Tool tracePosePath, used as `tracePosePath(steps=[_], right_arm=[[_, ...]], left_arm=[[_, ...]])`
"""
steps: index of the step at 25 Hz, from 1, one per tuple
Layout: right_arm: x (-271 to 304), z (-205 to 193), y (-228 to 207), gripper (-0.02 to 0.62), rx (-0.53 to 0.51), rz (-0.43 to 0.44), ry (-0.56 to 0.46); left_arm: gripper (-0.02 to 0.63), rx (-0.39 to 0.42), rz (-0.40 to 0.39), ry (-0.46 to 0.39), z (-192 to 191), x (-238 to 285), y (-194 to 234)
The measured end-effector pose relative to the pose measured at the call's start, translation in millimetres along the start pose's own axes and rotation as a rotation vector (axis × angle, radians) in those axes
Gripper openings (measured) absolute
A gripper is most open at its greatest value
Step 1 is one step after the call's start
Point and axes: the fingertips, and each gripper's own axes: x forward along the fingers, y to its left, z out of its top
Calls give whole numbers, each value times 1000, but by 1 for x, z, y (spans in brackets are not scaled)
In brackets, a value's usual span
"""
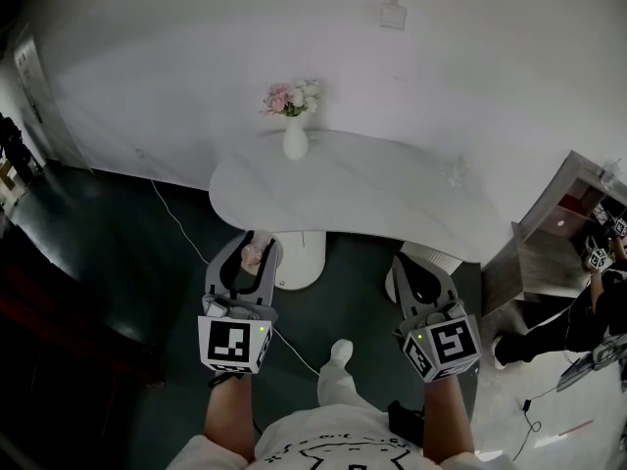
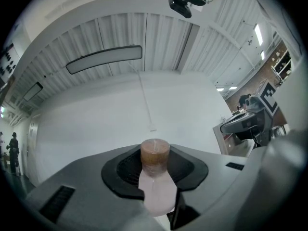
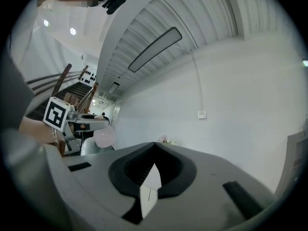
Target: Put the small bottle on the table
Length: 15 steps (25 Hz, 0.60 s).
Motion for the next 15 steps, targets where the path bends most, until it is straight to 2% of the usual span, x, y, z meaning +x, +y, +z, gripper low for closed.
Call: tracePosePath(steps=[15], right_arm=[[172,-24,-118,-6,45,6,20]], left_arm=[[129,-15,-4,23,-56,200,44]])
